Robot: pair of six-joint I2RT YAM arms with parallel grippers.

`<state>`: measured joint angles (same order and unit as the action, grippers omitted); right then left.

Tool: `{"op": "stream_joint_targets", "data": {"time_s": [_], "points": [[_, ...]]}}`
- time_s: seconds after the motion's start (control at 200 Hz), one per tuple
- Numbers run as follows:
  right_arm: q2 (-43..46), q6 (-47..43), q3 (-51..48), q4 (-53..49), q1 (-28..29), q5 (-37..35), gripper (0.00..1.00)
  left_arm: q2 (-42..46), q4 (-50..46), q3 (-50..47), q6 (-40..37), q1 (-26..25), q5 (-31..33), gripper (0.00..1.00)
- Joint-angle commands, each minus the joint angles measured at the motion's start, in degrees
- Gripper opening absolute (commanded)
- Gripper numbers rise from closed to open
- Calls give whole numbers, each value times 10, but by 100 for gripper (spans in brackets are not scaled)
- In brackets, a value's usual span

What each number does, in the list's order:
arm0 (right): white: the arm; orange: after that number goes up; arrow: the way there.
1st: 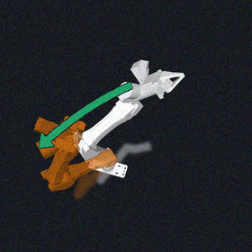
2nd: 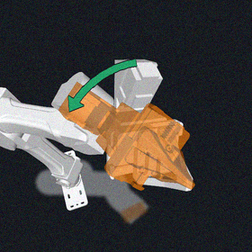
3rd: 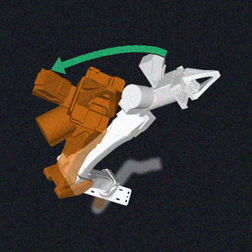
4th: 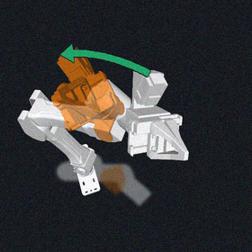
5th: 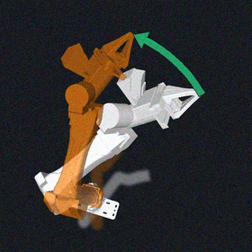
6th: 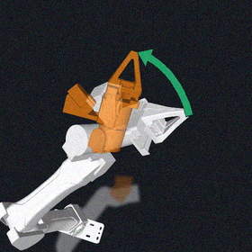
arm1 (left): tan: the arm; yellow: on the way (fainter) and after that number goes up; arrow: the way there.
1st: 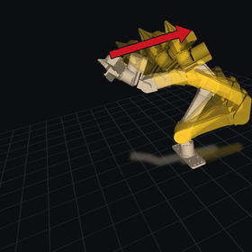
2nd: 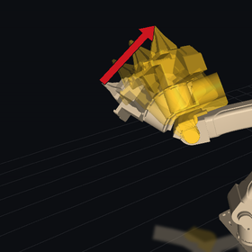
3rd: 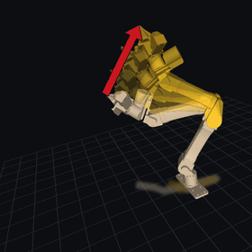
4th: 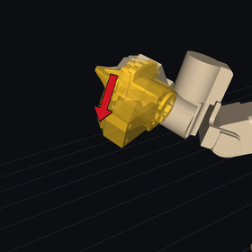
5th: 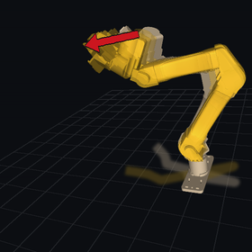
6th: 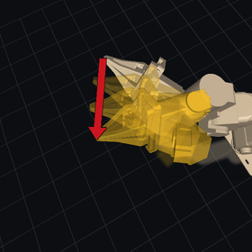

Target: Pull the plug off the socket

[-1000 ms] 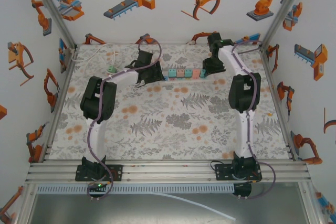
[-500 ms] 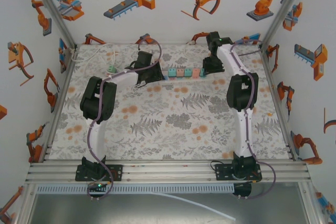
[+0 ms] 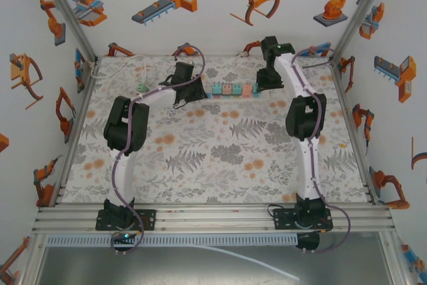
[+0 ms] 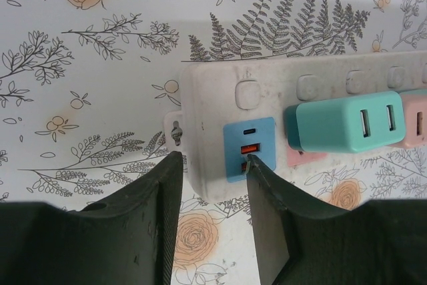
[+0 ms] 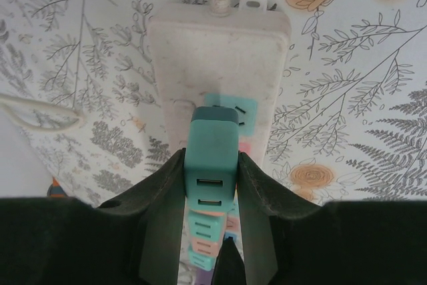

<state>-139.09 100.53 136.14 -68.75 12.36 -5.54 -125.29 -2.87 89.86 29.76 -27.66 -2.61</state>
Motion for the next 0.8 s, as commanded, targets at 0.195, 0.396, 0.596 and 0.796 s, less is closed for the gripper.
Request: {"op": "stream_joint_targets", "data": {"time_s": [0.195, 0.396, 0.596, 0.796], "points": [[17, -8, 33, -26, -12, 23, 0, -61, -122, -20, -26, 15, 81, 39], [54, -52, 31, -11, -15, 12, 0, -56, -117, -26, -30, 13, 84, 45], [145, -198, -51, 104, -15, 36, 0, -17, -89, -43, -68, 14, 107, 50], [316, -348, -267, 295, -15, 57, 0, 62, -80, -43, -79, 12, 107, 53]]}}
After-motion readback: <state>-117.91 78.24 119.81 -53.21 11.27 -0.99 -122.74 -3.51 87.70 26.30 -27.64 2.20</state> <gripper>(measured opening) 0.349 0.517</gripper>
